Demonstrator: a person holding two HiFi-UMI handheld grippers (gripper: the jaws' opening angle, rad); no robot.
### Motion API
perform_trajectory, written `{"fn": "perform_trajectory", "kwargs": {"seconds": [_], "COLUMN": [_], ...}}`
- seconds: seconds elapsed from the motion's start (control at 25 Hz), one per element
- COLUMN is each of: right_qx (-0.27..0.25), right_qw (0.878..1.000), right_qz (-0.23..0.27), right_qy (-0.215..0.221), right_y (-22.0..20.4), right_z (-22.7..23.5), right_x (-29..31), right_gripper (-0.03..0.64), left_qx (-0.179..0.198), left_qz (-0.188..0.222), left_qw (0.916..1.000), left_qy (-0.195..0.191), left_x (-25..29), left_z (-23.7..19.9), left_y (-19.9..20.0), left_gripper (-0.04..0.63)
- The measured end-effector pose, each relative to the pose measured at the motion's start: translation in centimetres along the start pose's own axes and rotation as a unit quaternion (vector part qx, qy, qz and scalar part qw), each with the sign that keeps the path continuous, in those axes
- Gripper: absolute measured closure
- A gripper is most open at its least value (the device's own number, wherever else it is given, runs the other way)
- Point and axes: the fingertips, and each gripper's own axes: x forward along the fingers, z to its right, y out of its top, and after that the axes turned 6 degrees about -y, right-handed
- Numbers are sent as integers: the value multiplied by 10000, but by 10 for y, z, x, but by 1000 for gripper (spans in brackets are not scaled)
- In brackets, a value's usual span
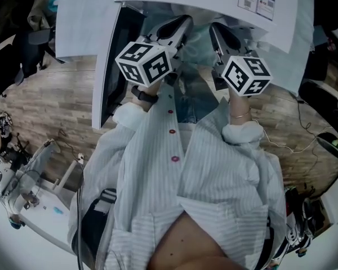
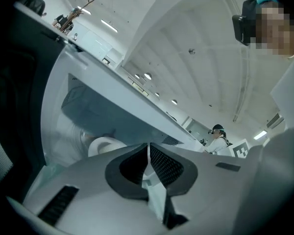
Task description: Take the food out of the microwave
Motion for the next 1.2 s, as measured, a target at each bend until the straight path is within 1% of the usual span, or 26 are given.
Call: {"fn": "perform_trajectory", "kwargs": {"seconds": [0.36,0.6,0.8,0.84,0.96,1.2], "right_qx": [449,677,818,847,970,1177], "right_qw": [9988,9974,9960,9957,9943,9917], "right_qz": [-145,-219,-295,-325,-418,-475], "right_qy": [-111,-150,-195,-205,-163,-207], "right_y": [-17,-27,-38,-40,-46,-56], "right_z": [20,30,40,41,42,48], "right_x": [13,21,27,28,33,42], "right_gripper": [581,580,578,572,505,486], "left_qx": [-413,-682,-830,-909,-1130,-1306], "left_qz": [-114,-100,-75,-49,32,173], "left_qw": [9988,9969,9954,9947,9923,9893], "left_qy": [252,370,468,473,512,621], "left_x": [2,1,2,3,5,10], "left_z": [-31,-48,-59,-60,-65,-73], "left_y": [-20,-26,-31,-33,-37,-44], "left_gripper": [580,554,535,533,514,491]}}
